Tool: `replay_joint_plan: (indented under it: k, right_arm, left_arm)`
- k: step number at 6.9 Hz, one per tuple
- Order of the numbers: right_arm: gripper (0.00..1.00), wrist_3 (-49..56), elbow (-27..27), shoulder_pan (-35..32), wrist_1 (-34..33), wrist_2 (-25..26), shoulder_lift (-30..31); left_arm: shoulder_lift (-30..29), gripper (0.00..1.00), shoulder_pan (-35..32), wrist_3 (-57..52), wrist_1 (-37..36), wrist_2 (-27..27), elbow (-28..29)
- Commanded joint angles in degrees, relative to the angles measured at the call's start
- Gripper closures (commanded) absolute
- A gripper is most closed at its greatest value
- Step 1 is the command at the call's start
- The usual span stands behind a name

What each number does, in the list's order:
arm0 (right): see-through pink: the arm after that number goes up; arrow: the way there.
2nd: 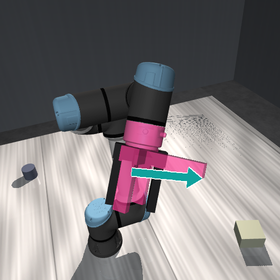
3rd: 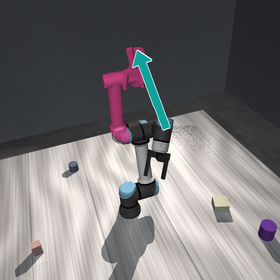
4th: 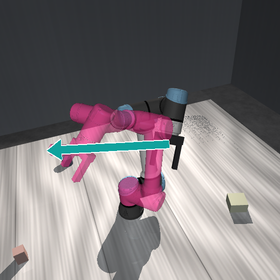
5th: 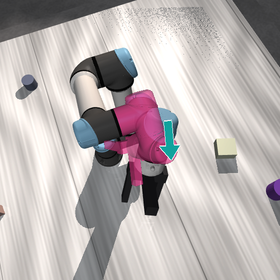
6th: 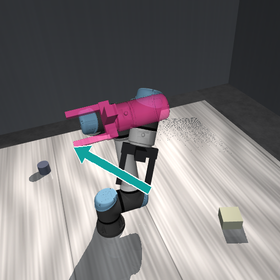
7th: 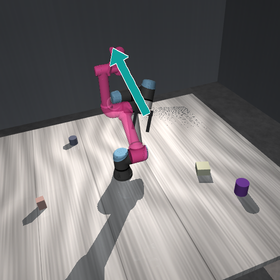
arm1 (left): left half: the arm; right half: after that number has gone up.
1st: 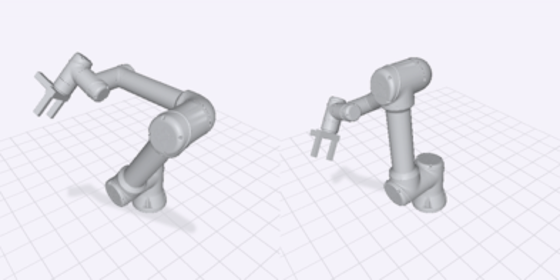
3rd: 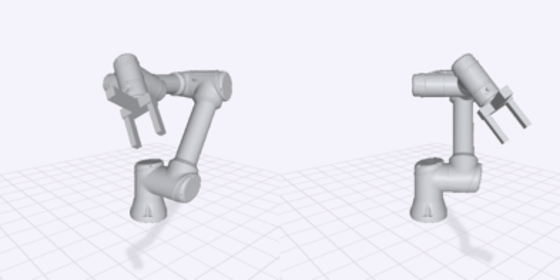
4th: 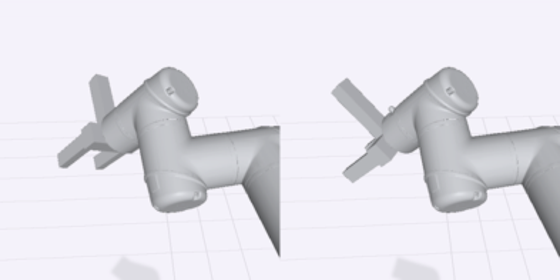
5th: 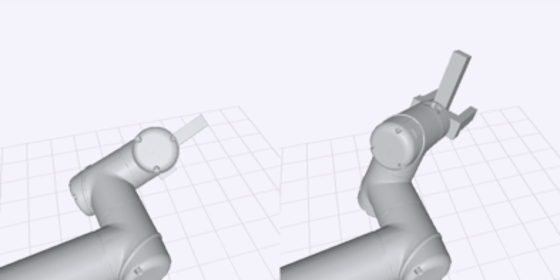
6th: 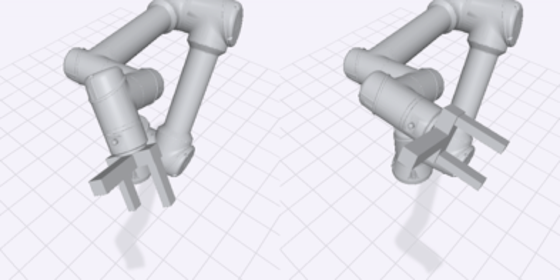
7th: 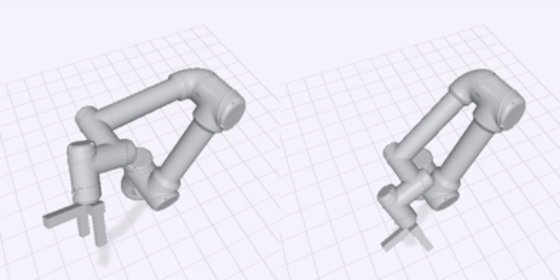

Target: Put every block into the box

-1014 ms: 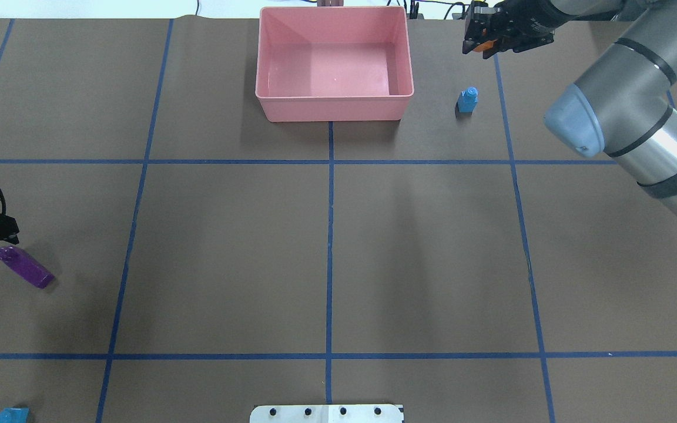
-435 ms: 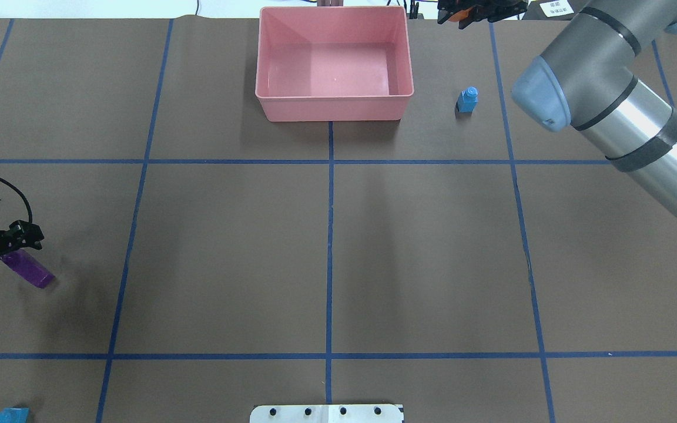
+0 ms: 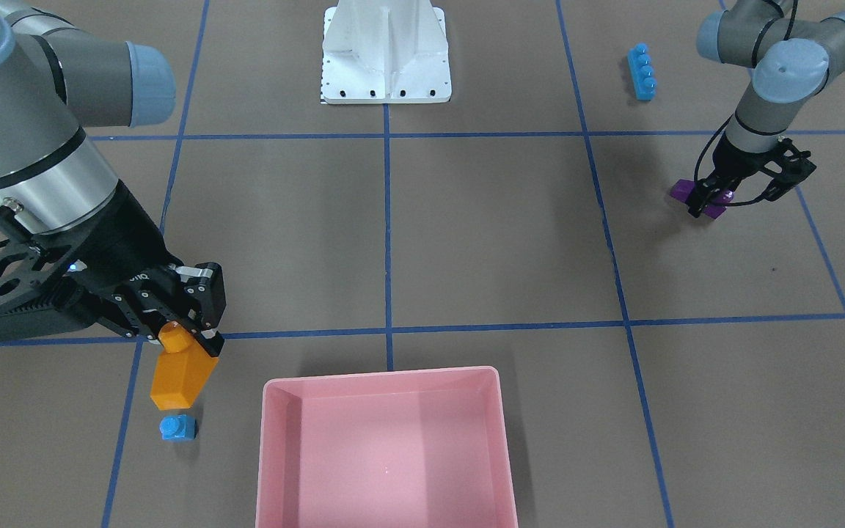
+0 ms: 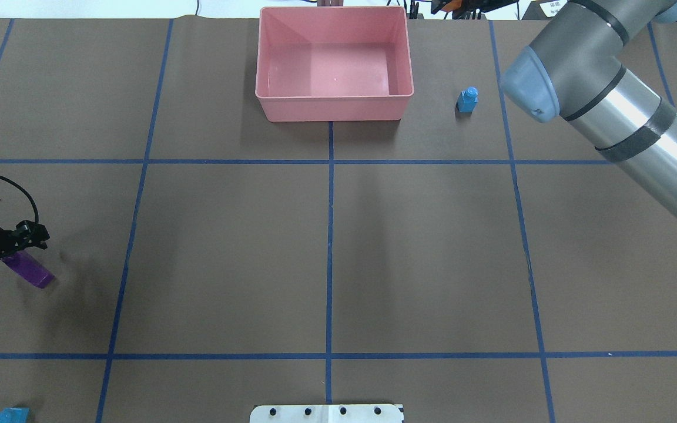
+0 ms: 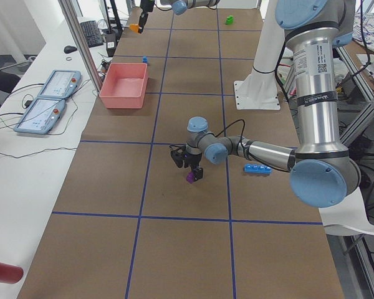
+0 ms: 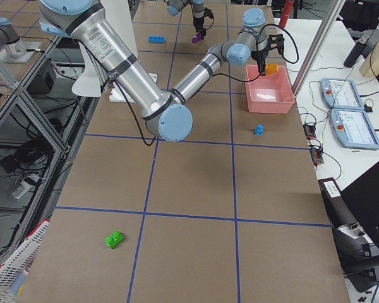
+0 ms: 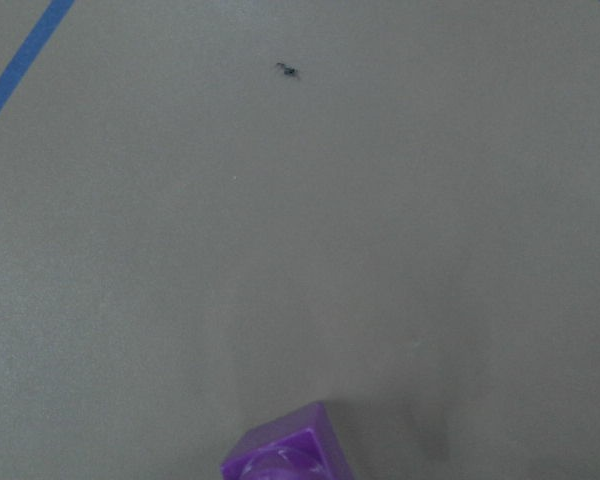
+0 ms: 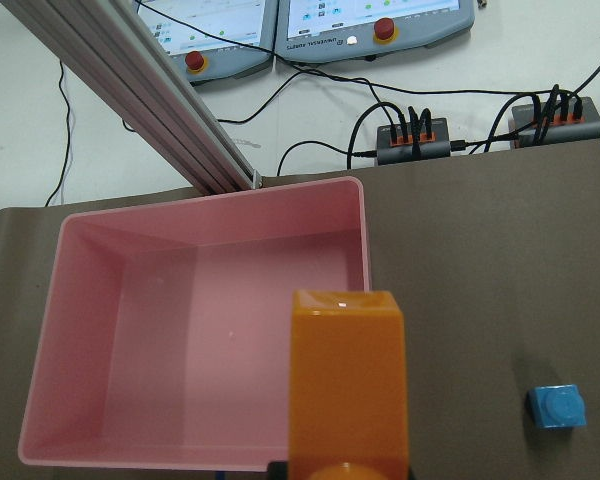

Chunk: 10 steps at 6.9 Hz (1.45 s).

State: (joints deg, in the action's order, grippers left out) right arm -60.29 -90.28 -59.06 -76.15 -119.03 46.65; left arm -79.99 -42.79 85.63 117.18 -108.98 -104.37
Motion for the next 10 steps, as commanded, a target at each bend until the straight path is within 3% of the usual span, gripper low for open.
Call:
replay_joint_plan:
  k: [1,2,3,5,6,7,10]
  right_arm:
    - [1.0,0.0,0.8,0.0,0.04,0.03,-0.6]
    - [1.0,0.08,0.98,0.0,0.04,0.03,-0.69]
    - [1.0,0.08,0.98,0.0,0.04,0.03,-0.77]
    - [1.0,0.0,3.86,0.44,1.96,1.17,-2.69]
    - [1.0,0.08,4.93,0.79,2.15,1.26,-3.23]
    - [1.0,0.08,5.37,1.14,2.24,2.3,-3.41]
    - [1.0,0.08,20.1,3.77,10.65,5.12,-10.25]
  left_arm:
    - [0.19,0.01,0.25,0.15,-0.02,-0.01,0.04]
    - [0.36,0.01,0.34,0.06,-0.11,-0.01,0.04]
    - [0.62,0.09,0.34,0.15,-0.19,-0.18,0.13]
    - [0.71,0.8,0.34,0.24,-0.46,-0.71,0.3]
    - [0.8,1.0,0.34,0.15,-0.54,-0.71,0.22]
    - [1.67,1.0,0.34,0.15,-0.63,-1.84,-0.56]
    - [3.53,1.0,-0.54,-0.02,-1.16,-8.69,-6.0]
